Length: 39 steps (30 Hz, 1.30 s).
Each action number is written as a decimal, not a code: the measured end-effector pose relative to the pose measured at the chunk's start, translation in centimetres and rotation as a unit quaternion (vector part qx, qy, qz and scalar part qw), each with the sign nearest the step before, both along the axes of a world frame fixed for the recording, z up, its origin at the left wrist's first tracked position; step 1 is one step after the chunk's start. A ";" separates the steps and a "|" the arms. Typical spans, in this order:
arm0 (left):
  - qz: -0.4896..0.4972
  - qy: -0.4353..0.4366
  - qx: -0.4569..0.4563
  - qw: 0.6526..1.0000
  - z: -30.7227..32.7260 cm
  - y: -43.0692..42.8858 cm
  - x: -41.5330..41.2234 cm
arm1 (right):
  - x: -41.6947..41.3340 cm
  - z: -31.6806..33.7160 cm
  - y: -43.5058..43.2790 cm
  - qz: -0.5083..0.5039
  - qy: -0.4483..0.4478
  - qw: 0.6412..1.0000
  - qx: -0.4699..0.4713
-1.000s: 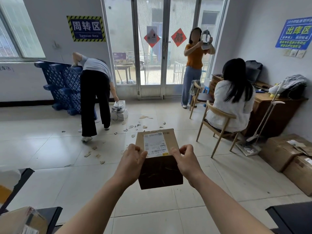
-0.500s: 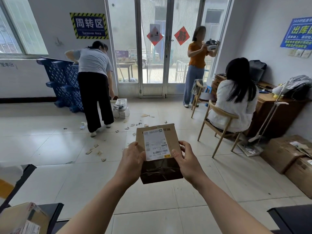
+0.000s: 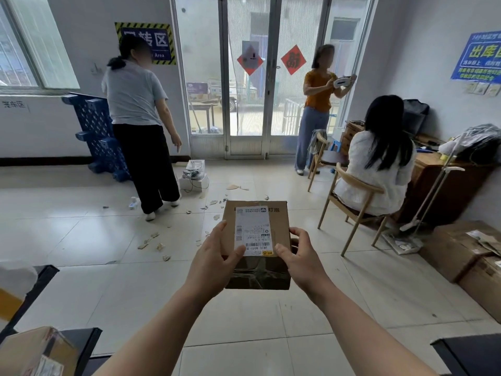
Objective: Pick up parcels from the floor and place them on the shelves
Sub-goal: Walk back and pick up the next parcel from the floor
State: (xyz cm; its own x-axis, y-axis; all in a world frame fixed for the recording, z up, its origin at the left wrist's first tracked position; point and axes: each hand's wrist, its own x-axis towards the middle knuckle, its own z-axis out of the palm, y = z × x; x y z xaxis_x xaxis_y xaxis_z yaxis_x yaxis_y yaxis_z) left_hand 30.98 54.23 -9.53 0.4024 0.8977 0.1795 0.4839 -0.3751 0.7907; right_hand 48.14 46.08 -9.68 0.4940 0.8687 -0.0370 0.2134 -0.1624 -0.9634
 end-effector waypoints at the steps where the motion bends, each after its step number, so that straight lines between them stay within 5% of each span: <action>1: -0.004 -0.001 0.005 1.000 0.1 0.0 0.1 | 0.0 -0.1 0.1 -0.001 0.001 1.000 -0.003; 13: -0.021 0.017 -0.011 1.000 -0.4 1.0 -0.1 | 0.7 0.6 0.7 0.011 -0.056 0.996 -0.062; 23: -0.040 0.042 -0.037 0.998 0.2 0.8 -0.4 | 1.7 -0.2 0.7 -0.008 0.024 0.999 -0.044; 39: -0.035 0.065 -0.037 0.997 1.5 0.2 -0.6 | 2.2 0.3 0.5 0.011 -0.064 0.997 -0.036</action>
State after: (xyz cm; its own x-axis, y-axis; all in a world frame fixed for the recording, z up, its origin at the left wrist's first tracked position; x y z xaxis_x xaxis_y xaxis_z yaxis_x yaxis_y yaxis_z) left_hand 30.37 54.42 -8.00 0.4792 0.8759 0.0556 0.5595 -0.3537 0.7496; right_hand 50.37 46.61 -9.39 0.4802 0.8763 -0.0381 0.3382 -0.2250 -0.9138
